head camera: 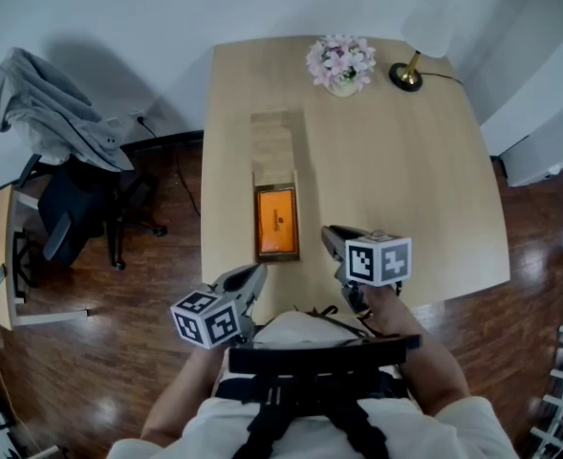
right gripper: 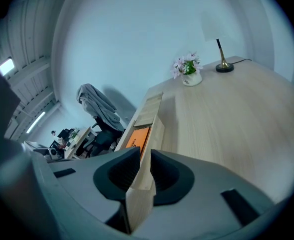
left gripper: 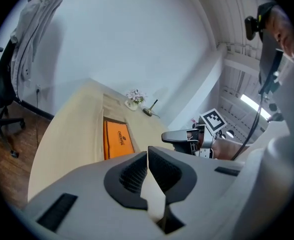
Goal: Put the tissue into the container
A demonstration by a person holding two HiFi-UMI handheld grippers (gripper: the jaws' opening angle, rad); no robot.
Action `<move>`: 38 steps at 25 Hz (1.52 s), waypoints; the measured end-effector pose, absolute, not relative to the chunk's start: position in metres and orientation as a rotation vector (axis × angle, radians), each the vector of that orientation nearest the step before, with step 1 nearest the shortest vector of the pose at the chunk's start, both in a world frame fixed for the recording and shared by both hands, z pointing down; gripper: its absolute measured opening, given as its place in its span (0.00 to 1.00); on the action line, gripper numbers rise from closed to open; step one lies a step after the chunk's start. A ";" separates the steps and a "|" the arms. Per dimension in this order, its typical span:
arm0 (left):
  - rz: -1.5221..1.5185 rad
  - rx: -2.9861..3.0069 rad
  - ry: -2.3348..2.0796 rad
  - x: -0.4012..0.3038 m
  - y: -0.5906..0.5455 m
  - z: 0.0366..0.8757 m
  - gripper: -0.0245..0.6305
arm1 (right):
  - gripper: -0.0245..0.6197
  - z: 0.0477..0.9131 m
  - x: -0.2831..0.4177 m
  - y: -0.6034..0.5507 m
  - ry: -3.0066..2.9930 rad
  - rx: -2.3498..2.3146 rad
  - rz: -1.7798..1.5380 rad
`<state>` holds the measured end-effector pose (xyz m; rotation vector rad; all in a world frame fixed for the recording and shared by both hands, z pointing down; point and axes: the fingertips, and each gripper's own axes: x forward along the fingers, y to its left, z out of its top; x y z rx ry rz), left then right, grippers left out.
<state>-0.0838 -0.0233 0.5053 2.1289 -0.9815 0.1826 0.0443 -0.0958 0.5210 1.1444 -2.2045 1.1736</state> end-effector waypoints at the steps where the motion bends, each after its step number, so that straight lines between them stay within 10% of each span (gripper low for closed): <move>1: 0.183 2.135 -0.972 -0.081 -0.023 0.504 0.04 | 0.10 0.521 0.048 -0.094 -2.202 1.149 1.166; 38: 0.348 2.250 -0.799 -0.013 -0.007 0.500 0.04 | 0.04 0.520 0.089 -0.048 -2.225 1.106 1.153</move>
